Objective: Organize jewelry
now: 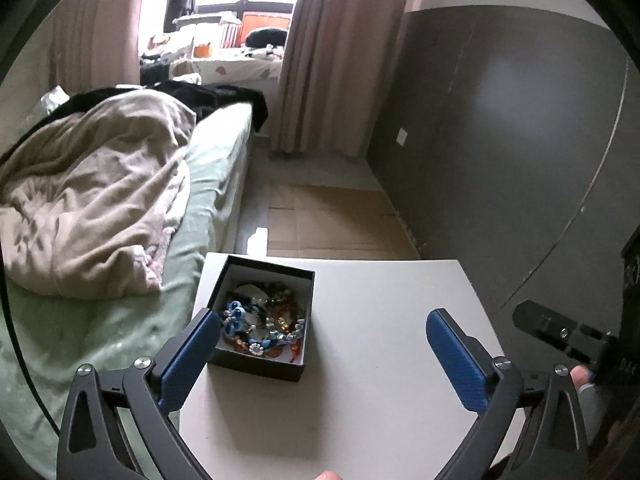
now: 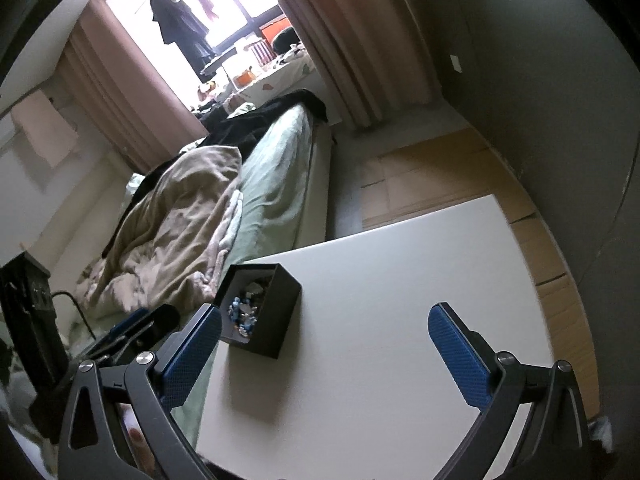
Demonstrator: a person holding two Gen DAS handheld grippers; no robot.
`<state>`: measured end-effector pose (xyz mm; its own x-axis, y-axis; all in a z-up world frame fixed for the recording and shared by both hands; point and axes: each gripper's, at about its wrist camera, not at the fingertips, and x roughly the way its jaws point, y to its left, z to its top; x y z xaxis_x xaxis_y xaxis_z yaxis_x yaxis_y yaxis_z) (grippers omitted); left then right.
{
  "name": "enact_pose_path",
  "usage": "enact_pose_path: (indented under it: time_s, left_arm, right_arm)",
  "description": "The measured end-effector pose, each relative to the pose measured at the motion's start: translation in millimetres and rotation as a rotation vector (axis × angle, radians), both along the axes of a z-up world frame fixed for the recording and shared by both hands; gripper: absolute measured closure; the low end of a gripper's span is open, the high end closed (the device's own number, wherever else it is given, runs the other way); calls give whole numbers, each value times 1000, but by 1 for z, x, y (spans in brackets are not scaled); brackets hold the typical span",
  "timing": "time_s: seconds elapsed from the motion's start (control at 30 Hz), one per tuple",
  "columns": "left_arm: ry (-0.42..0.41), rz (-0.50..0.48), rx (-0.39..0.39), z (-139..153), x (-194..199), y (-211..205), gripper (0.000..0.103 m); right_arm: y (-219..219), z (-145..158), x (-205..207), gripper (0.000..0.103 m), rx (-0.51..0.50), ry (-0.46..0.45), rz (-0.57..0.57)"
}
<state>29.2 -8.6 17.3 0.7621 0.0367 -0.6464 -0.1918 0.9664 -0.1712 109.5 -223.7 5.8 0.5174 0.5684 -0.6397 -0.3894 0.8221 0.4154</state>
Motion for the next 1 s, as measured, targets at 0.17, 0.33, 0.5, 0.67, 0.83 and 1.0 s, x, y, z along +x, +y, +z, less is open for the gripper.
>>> enact_pose_path:
  time_s: [0.17, 0.33, 0.5, 0.67, 0.83, 1.0]
  left_arm:
    - [3, -27, 22, -1, -3, -10, 0]
    - [8, -36, 23, -1, -4, -11, 0]
    - [13, -30, 6, -3, -4, -7, 0]
    - [11, -21, 0, -4, -3, -4, 0]
    - [12, -22, -3, -4, -3, -2, 0]
    - [11, -20, -2, -5, -3, -1, 0]
  right_arm:
    - [-11, 8, -4, 0, -17, -33, 5]
    - [-15, 8, -4, 0, -40, -41, 2]
    - [-14, 6, -4, 0, -62, -41, 5]
    - [-13, 5, -3, 0, -60, -38, -2]
    - [-12, 3, -3, 0, -60, -40, 5]
    - [-10, 1, -3, 0, -75, -36, 10]
